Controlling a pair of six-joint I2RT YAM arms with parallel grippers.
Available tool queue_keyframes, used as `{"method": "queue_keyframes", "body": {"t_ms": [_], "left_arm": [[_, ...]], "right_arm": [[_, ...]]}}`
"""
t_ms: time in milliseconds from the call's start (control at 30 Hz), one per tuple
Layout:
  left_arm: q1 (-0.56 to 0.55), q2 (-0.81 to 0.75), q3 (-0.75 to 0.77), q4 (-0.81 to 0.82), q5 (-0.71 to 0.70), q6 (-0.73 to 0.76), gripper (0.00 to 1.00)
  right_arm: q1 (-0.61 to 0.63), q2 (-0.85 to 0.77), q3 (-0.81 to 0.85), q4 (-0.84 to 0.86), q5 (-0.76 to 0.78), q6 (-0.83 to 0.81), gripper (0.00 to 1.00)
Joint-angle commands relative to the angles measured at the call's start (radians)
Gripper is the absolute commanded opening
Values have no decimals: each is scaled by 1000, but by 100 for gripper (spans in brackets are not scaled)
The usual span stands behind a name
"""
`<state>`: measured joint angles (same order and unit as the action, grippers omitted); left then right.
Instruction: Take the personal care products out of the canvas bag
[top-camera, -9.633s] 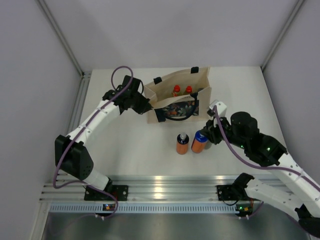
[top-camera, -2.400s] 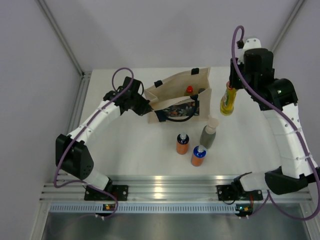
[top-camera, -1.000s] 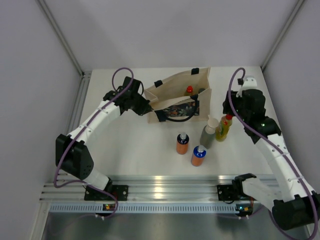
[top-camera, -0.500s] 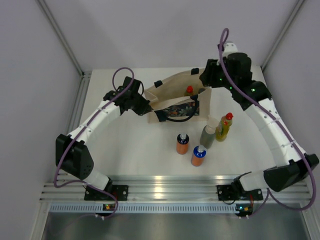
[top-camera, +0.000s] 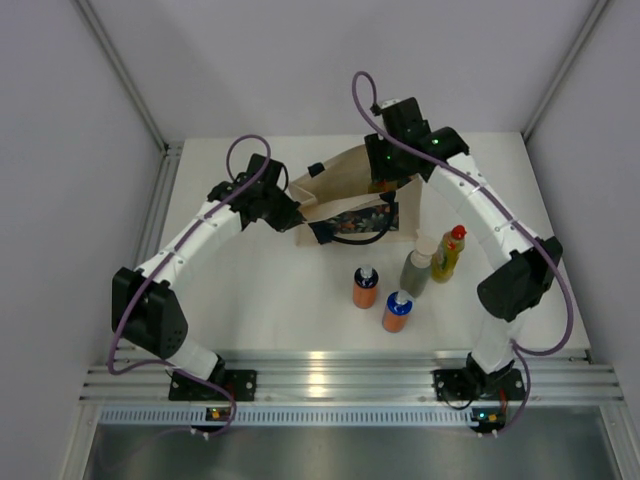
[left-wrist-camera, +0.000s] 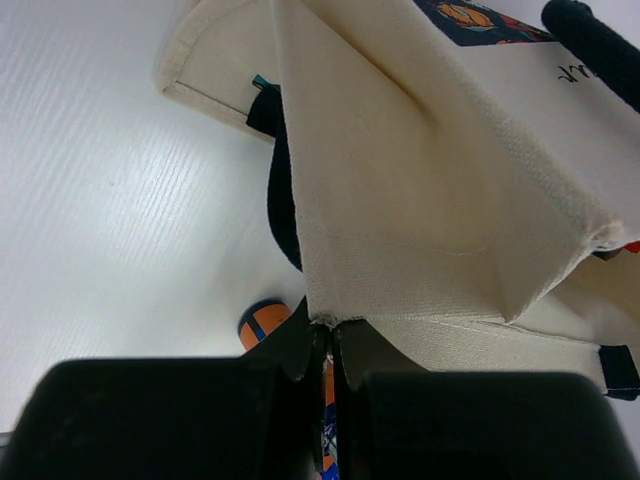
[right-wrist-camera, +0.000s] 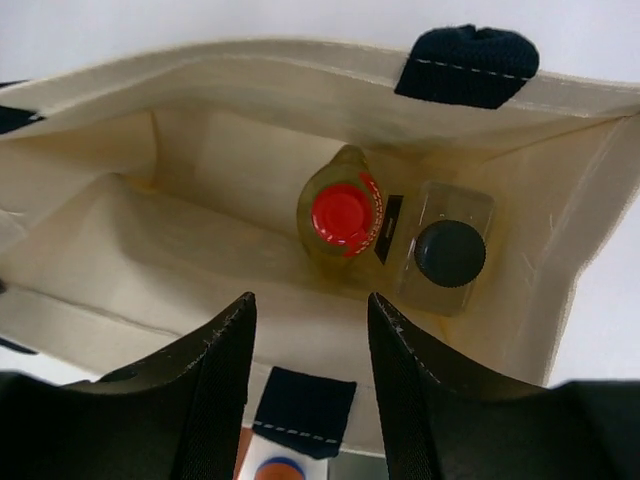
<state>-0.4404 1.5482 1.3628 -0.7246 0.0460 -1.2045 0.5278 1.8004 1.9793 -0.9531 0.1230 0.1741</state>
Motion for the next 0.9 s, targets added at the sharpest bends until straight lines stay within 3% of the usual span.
{"method": "queue_keyframes", "body": {"t_ms": [0,333,867], "left_arm": [[-8,41,-27,-19,-6,31,0],[-9,58,-47,-19,-35,52,0],[-9,47,-50,-21,-9,36,0]], "right_arm": [[0,25,58,-58,75,-48,47],[-25,131,150,-56,35,-100,48],[-49,214,162,-55,-3,-160,45]]}}
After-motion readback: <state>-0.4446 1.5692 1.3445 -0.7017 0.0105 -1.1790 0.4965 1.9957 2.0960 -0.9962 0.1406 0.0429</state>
